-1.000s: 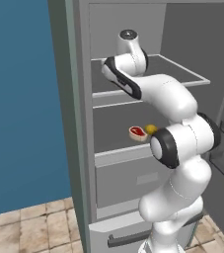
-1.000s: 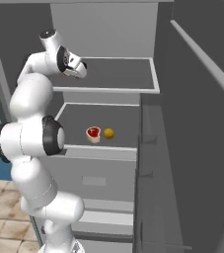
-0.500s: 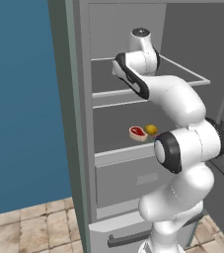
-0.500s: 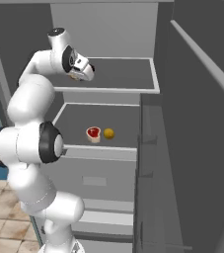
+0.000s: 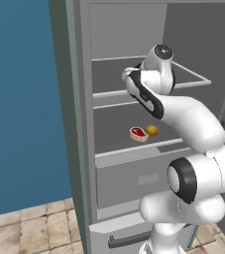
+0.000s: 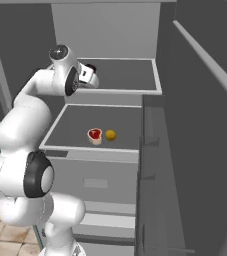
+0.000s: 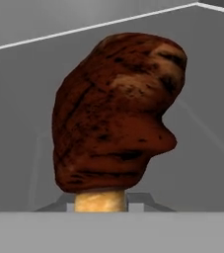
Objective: Place one lemon and one steak in each tupperware on the nearby counter, to pack two identical lunches.
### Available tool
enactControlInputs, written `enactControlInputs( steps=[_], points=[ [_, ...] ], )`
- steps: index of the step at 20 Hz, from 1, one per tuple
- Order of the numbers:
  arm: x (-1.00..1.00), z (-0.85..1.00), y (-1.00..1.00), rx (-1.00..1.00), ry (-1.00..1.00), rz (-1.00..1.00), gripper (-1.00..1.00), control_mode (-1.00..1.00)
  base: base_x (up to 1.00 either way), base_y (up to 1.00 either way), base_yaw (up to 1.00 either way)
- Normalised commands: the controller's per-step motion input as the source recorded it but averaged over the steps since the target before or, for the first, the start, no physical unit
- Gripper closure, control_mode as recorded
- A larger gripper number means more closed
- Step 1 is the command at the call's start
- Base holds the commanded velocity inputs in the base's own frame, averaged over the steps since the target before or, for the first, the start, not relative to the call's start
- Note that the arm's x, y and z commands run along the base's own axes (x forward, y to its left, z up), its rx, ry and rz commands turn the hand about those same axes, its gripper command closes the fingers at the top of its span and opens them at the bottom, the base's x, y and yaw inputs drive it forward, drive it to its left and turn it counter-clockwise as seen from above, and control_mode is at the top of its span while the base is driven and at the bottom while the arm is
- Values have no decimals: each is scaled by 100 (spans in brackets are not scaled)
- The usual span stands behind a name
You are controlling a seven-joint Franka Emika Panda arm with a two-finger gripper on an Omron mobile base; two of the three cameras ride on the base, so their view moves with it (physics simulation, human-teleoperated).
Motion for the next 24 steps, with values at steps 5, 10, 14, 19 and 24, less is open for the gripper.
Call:
enactControlInputs(
  steps=[5,10,14,19,24],
  points=[
    [-72,40,11,-11,-3,18,100,-100,0,0,0],
    [-51,76,31,-22,5,21,100,-100,0,0,0],
    [-57,69,36,-22,17,20,100,-100,0,0,0],
    [-80,0,7,-10,12,13,100,-100,0,0,0],
    [-99,-65,-18,-1,-10,11,100,-100,0,0,0]
  ],
)
